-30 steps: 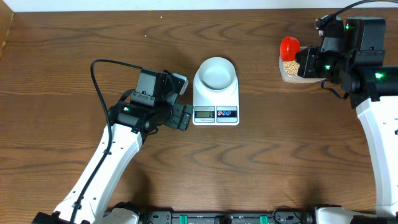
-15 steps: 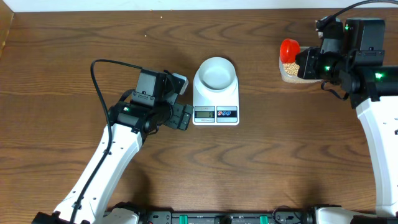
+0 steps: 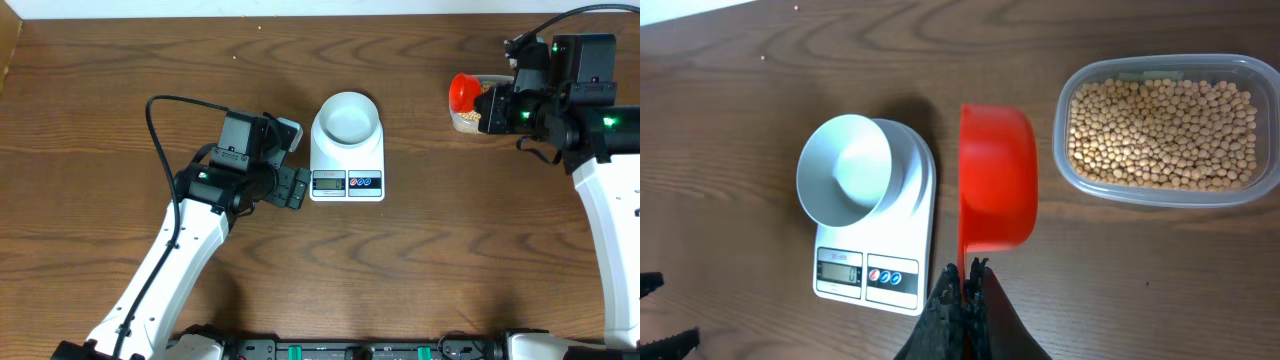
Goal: Scoop item into bowl and weigh 50g on scale
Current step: 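Lower the red scoop into the soybean tub with the right gripper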
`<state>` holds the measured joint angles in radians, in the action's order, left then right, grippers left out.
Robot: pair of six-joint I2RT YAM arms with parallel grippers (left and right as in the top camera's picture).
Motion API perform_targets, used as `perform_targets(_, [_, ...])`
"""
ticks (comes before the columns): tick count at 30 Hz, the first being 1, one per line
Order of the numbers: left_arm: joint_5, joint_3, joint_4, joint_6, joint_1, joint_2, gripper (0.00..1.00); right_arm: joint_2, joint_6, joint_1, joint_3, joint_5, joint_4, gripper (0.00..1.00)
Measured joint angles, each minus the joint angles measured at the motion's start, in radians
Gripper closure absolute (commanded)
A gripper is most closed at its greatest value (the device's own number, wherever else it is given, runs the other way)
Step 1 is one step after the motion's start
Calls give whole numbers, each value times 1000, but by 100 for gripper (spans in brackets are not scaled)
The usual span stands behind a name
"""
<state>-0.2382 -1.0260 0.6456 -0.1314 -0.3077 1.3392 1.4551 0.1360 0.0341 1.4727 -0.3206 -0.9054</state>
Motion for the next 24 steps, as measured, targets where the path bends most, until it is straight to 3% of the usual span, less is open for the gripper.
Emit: perform_targets(24, [0, 0, 0, 0, 0, 0, 9, 0, -64, 0, 0, 168, 61, 99])
